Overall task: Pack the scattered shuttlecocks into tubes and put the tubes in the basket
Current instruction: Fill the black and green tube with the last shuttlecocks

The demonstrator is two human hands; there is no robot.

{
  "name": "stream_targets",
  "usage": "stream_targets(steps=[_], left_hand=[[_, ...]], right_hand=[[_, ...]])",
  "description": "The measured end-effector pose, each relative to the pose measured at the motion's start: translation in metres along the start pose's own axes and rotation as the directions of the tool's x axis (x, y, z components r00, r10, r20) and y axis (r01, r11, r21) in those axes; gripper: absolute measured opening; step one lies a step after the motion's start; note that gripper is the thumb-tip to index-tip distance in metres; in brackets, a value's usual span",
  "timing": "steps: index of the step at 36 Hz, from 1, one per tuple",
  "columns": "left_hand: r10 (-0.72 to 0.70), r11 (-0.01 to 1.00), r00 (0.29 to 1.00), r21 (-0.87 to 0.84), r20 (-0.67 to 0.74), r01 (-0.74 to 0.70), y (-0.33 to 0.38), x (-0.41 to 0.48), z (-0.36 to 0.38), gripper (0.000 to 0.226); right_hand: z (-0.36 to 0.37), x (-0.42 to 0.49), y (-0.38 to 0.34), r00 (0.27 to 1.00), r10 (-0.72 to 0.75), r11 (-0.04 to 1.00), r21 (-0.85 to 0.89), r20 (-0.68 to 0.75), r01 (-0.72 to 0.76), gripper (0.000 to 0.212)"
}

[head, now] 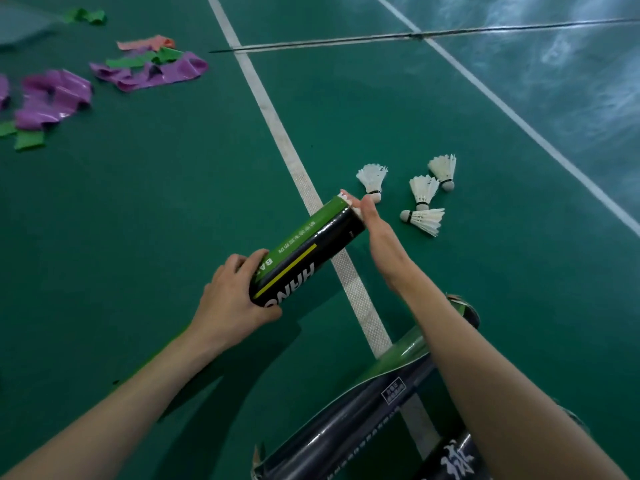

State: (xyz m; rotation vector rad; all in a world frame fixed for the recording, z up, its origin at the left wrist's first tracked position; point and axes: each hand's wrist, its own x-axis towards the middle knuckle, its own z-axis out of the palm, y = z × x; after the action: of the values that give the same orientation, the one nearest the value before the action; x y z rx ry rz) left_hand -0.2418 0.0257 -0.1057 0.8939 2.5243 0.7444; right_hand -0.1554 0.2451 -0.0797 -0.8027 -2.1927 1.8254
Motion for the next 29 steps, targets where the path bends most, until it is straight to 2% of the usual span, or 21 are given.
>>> stream_targets(steps=[3,5,7,10,13,15,18,20,24,29], left_hand=[[0.007,1.000,1.000,-0.014,0.003,-0.007,0.007,0.011,-0.001,0.090],[-0.011,1.000,1.000,-0.027,0.016,0.012,0.009,0.020,-0.003,0.091],[-0.022,0.999,0.999,-0.040,0.038,0.024,0.013,0.030,-0.005,0.092],[-0.002,0.998,0.999,-0.058,0.048,0.005,0.023,0.046,-0.005,0.093],[0.021,1.000,0.996,-0.024,0.089,-0.018,0.035,0.063,-0.004,0.092],[0.026,1.000,0.989,0.005,0.145,-0.027,0.042,0.073,-0.002,0.090],[0.012,0.999,0.978,0.041,0.210,-0.021,0.051,0.086,0.004,0.090],[0.005,0.997,0.974,0.078,0.227,-0.024,0.053,0.094,0.007,0.089],[0.009,0.988,0.971,0.150,0.239,-0.046,0.051,0.110,0.015,0.088],[0.003,0.963,0.965,0.261,0.262,-0.074,0.051,0.118,0.035,0.088]], right_hand=[[-0.001,0.008,-0.004,1.000,0.008,0.999,0.040,0.029,-0.010,0.062],[-0.005,0.019,-0.006,0.997,0.019,1.000,-0.004,0.074,-0.019,0.062],[-0.010,0.031,-0.013,0.996,0.041,0.998,-0.060,0.083,-0.036,0.052],[-0.019,0.042,-0.028,0.997,0.081,0.995,-0.050,0.001,-0.081,0.038],[-0.027,0.045,-0.042,0.981,0.177,0.981,0.091,-0.085,-0.169,0.037],[-0.032,0.045,-0.040,0.956,0.249,0.966,0.109,-0.158,-0.233,0.039],[-0.044,0.044,-0.021,0.880,0.350,0.933,0.038,-0.322,-0.358,0.041],[-0.055,0.043,-0.005,0.824,0.375,0.903,-0.033,-0.424,-0.428,0.033],[-0.081,0.054,0.021,0.763,0.403,0.858,-0.082,-0.506,-0.507,0.014],[-0.111,0.085,0.044,0.717,0.432,0.786,-0.161,-0.548,-0.597,0.032]])
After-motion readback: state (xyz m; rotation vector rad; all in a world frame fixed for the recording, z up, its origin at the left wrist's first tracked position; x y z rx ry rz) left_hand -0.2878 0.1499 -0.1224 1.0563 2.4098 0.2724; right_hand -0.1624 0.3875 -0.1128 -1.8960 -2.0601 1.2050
